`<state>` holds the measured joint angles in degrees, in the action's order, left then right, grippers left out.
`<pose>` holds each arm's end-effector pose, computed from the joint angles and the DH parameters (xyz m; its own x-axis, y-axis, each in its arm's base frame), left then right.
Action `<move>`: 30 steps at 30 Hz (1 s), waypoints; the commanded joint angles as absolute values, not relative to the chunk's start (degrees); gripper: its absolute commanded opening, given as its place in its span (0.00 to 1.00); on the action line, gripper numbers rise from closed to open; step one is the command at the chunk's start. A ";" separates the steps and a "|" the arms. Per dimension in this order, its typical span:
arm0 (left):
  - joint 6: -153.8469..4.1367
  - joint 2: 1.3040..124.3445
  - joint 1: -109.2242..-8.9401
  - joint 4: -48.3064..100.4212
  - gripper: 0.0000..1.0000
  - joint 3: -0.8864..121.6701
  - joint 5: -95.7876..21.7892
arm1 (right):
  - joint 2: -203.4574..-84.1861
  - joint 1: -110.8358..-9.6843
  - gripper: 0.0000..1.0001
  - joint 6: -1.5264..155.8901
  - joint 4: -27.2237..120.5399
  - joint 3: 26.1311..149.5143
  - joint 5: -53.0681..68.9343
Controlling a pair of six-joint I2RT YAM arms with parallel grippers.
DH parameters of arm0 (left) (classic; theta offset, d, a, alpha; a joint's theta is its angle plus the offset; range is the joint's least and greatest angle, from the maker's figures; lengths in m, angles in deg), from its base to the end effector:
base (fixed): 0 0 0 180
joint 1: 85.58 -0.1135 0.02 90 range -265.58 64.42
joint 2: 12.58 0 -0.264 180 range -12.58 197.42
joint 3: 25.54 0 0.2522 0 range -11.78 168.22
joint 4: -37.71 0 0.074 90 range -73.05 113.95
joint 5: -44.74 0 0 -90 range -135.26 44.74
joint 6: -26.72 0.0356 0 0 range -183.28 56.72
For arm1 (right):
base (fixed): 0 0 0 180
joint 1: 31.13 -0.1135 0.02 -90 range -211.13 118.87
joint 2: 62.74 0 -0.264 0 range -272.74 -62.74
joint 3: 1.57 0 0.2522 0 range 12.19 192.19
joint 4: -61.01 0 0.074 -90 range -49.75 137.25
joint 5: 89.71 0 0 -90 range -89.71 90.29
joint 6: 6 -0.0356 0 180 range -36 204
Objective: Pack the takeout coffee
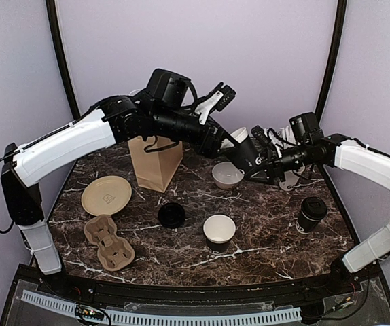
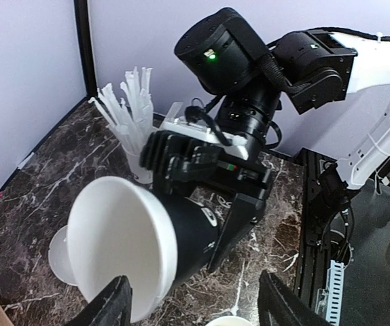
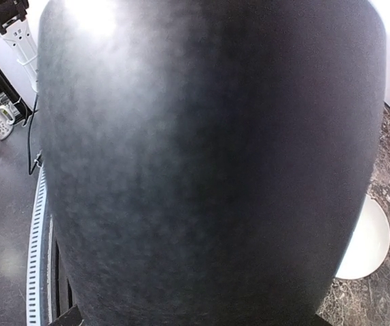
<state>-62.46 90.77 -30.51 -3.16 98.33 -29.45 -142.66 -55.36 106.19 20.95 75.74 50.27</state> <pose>0.2318 -0.3488 0.4211 -0.1857 0.2900 -0.9388 0.9379 0.3374 -0.0813 0.2596 0.1467 0.2963 -0.2787 -0.3918 -0.8768 -0.9532 0.2239 0.2029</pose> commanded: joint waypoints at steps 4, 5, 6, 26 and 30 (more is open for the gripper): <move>-62.55 93.64 -31.09 -5.22 0.57 103.75 -23.85 | -141.63 -55.96 0.61 112.95 20.64 77.47 52.31; -62.59 94.05 -31.22 -5.49 0.56 104.58 -24.05 | -141.64 -56.00 0.61 114.27 20.34 77.55 52.29; -62.62 94.65 -31.29 -5.82 0.56 104.89 -24.62 | -141.60 -56.13 0.62 114.60 20.16 77.64 52.19; -63.10 96.48 -32.96 -7.04 0.27 104.84 -18.89 | -142.43 -56.36 0.62 113.38 20.62 78.36 52.15; -63.10 96.53 -32.95 -6.74 0.11 105.06 -18.91 | -142.50 -56.36 0.62 113.20 20.53 78.46 51.98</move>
<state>-63.44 96.52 -32.61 -6.15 103.73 -20.27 -142.62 -55.97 113.40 19.77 76.61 50.64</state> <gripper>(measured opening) 0.156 0.617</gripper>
